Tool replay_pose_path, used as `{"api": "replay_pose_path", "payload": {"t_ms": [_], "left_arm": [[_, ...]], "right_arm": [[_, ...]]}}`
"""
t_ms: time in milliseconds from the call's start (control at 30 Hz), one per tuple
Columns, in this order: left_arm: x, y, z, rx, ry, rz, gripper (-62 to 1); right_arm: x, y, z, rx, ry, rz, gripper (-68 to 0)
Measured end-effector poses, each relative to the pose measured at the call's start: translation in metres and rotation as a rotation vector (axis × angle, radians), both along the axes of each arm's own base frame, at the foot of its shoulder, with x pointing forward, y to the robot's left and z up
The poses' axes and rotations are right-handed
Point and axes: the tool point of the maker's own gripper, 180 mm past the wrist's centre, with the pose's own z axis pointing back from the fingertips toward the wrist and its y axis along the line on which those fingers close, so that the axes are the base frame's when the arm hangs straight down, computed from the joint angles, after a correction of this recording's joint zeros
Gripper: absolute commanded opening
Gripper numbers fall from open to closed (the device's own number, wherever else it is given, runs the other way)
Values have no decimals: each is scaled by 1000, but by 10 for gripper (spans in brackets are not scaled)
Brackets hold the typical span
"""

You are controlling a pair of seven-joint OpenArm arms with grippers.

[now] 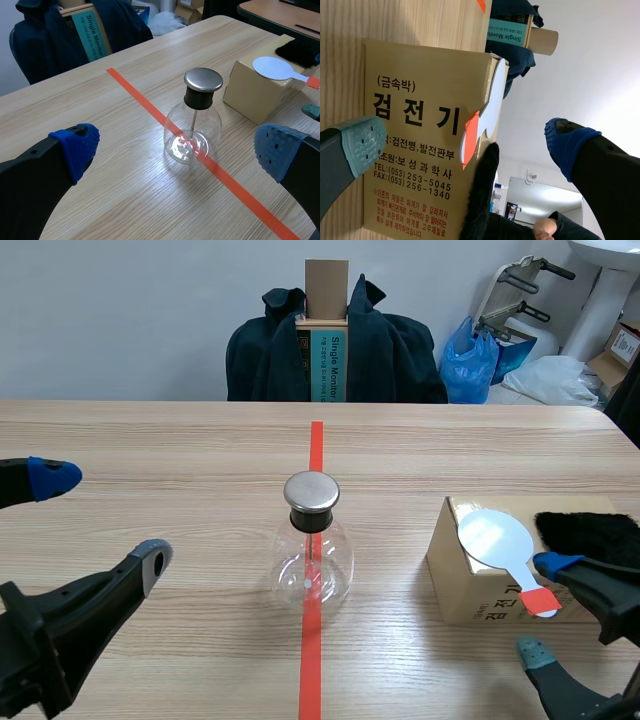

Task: Do the electroscope experiment.
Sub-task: 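Pick up the white charging plate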

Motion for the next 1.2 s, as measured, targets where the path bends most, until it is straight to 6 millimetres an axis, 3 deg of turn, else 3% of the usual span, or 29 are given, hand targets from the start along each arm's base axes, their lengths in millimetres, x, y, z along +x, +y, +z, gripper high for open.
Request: {"api": "replay_pose_path", "payload": {"t_ms": [133,633,1200], "left_arm": [[0,0,0,0,0,0,14],[0,0,0,0,0,0,14],[0,0,0,0,0,0,14]], "right_arm": [[1,0,5,3,-29,2,-73],[4,-5,5,-3,-34,-33,-657],[10,-13,12,12,-53,-76,-667]]}}
